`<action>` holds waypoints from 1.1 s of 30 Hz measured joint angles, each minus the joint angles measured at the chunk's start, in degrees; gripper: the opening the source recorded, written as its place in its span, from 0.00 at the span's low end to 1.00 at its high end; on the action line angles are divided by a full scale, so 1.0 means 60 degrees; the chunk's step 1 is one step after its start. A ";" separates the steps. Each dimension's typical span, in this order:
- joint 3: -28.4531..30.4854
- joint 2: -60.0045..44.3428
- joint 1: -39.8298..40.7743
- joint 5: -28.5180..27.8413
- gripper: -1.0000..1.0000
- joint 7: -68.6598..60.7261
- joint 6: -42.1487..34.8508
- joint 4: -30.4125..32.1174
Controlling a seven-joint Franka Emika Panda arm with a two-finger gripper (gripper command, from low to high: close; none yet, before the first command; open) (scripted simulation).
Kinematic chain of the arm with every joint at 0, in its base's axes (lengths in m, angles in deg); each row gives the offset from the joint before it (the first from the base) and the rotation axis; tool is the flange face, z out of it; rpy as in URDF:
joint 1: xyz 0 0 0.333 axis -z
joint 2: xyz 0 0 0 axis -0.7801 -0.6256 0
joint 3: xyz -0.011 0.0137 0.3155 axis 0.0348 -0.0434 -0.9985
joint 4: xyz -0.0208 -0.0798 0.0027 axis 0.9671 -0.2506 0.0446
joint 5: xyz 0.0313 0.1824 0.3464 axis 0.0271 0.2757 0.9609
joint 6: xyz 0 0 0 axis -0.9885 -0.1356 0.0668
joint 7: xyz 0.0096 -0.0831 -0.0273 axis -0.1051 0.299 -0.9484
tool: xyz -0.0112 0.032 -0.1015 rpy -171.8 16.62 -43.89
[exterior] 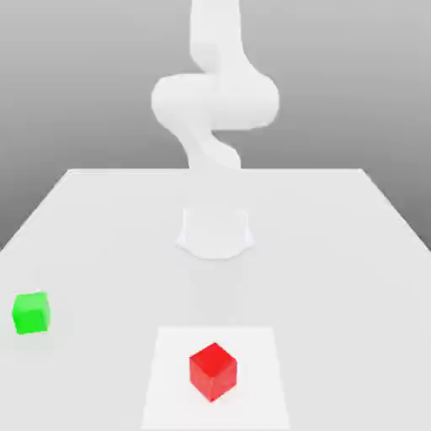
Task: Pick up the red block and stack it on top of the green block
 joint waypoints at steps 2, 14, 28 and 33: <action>-0.0244 -0.0735 0.0269 0.0005 0.50 0.0697 0.0365 0.0288; -0.1264 -0.4905 0.1347 -0.0342 0.50 0.4896 0.2436 0.1919; -0.0634 -0.9628 0.0927 -0.1208 0.00 0.8183 0.5455 0.2712; -0.0636 -0.9629 0.0929 -0.1219 0.00 0.8194 0.5480 0.2712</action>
